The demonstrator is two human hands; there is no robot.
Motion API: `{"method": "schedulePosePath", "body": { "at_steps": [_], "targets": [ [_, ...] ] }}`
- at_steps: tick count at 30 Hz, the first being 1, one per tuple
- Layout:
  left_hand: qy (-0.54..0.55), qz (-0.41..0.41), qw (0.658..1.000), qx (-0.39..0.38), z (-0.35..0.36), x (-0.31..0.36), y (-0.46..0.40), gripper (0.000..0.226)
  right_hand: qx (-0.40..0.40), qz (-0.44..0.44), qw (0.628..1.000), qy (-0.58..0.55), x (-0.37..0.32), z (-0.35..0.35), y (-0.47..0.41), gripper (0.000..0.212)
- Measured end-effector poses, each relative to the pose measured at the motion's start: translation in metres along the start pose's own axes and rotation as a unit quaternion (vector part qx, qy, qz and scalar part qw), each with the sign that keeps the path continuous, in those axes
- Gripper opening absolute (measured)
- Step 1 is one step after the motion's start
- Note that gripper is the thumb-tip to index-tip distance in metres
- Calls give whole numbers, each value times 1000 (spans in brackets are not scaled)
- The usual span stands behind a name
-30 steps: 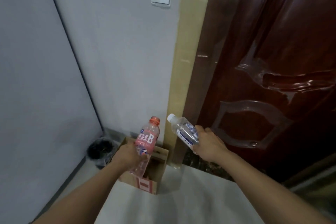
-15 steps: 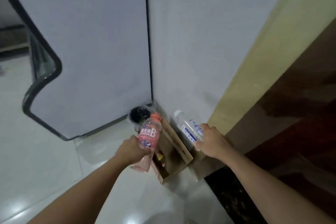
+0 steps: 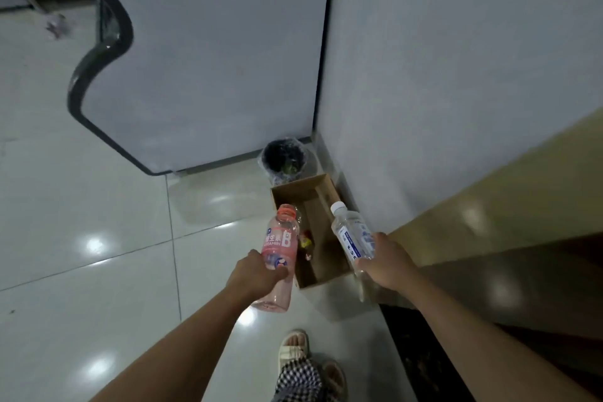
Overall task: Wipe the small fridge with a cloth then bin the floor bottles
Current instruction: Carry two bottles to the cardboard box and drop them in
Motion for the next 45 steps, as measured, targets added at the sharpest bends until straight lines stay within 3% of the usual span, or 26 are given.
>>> {"method": "schedulePosePath", "body": {
  "at_steps": [9,22,29,37,45],
  "targets": [
    [49,-64,997,9,62,2,-82,61,-27,39,999,-8,25,61,-88,57],
    [92,-102,990,20,239,-34,-265,63,30,77,996,-17,116,243,-262,59],
    [105,-107,986,68,309,-47,-349,65,64,55,996,-32,149,308,-318,63],
    [88,-115,986,86,342,-59,-378,66,71,44,996,-32,167,344,-344,70],
    [48,-72,992,88,321,-37,-363,56,-4,37,999,15,167,334,-331,81]
  ]
}}
Point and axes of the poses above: each hand's wrist, its own y-axis away from the middle knuckle, its own z-axis out of the palm, x = y × z, the point moved 5 cm from there along -y, towards the middle knuckle, and after that the axes turned 10 degrees about x, right-handed, at the moved point
